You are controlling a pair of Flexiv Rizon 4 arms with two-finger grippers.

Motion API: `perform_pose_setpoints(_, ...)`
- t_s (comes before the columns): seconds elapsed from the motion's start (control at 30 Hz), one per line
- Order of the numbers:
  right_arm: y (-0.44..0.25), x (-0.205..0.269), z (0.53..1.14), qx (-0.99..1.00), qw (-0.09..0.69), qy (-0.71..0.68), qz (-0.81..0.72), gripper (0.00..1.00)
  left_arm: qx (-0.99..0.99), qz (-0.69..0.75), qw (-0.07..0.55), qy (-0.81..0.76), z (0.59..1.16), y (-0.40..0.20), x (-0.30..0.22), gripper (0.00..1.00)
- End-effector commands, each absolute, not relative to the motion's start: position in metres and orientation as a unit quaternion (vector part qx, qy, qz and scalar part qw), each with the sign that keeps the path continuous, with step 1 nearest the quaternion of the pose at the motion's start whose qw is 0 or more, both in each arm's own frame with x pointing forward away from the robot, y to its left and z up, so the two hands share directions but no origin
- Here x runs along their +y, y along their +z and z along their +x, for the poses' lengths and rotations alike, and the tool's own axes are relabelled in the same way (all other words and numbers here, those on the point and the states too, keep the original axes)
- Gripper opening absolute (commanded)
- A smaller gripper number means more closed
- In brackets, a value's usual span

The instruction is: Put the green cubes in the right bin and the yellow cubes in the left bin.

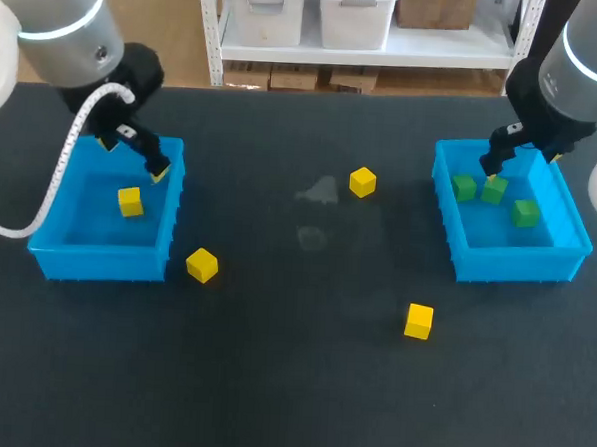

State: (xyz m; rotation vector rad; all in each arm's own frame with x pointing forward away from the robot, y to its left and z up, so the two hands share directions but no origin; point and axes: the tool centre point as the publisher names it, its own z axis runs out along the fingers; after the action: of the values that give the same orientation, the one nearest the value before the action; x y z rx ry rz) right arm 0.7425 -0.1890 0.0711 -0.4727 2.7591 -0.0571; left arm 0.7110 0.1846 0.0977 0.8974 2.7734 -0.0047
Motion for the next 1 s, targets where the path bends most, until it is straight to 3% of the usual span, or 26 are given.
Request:
perform_pose_setpoints(0.03,0.071,-0.189,0.741,0.971,0.172,-0.021,-0.166,1.00,0.938,0.328,0.110,-0.005,0.723,0.109,0.163,1.00)
perform_pose_setpoints(0.5,0.071,-0.189,0.741,0.971,0.172,-0.021,-0.166,1.00,0.900,0.420,0.114,0.004,0.755,0.126,0.072,1.00)
perform_pose_setpoints(1.0,0.071,-0.189,0.741,0.971,0.172,-0.021,-0.166,1.00,0.876,0.476,0.075,0.019,0.780,0.115,-0.020,1.00)
